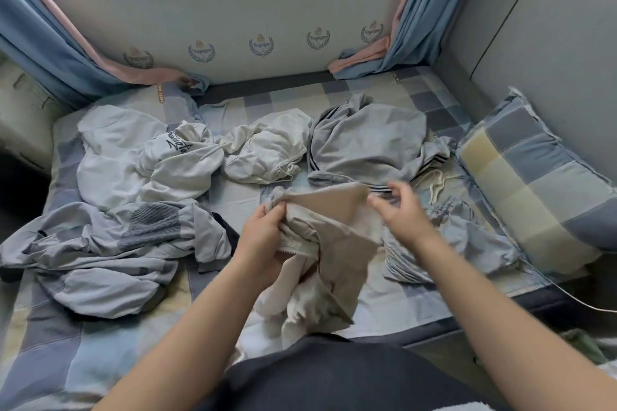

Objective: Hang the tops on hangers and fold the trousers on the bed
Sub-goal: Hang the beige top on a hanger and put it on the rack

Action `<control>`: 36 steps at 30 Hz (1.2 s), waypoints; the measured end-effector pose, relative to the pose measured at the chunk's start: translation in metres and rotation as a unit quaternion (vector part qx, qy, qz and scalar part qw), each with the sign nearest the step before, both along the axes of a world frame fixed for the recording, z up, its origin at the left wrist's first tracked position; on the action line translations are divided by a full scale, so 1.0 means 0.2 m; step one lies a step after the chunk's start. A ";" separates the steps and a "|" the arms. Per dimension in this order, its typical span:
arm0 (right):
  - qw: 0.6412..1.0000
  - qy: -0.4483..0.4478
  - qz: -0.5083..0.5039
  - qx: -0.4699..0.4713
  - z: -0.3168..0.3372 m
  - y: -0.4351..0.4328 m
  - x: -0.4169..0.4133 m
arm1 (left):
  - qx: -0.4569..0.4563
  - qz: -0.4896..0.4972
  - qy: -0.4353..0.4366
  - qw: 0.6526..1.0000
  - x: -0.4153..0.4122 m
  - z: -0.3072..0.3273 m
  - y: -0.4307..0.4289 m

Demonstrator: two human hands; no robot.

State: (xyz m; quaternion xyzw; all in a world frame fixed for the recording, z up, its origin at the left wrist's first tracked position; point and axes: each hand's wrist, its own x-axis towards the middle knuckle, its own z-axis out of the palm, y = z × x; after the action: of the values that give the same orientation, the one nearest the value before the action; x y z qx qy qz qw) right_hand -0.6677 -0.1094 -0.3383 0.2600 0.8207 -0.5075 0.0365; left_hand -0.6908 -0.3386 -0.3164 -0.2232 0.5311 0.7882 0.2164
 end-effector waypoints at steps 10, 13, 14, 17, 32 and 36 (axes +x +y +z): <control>0.791 -0.392 -0.029 -0.469 -0.35 -0.36 0.19 | 0.111 0.037 0.024 0.993 0.02 0.09 -0.02; 0.855 -0.288 -0.134 -0.411 -0.43 -0.39 0.14 | 0.077 0.029 0.047 0.996 0.02 0.10 -0.06; 0.870 -0.264 -0.154 -0.387 -0.44 -0.36 0.13 | 0.050 0.025 0.055 0.997 0.02 0.10 -0.09; 0.923 -0.143 -0.220 -0.280 -0.39 -0.21 0.14 | -0.065 0.002 0.074 0.995 -0.01 0.07 -0.20; 0.862 0.199 -0.465 -0.018 0.25 -0.36 1.22 | -0.336 -0.590 0.264 0.685 0.21 -0.06 0.09; 0.786 0.227 -0.574 0.022 0.42 -0.47 1.68 | -0.258 -0.620 0.383 0.634 0.55 0.06 0.36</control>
State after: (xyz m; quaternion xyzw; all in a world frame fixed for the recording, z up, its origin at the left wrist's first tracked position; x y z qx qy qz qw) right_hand -0.3313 -0.2044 -0.2552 0.5612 0.5151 -0.4612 -0.4550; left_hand -0.5804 -0.2664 -0.3039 0.4337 0.7616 0.3138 0.3653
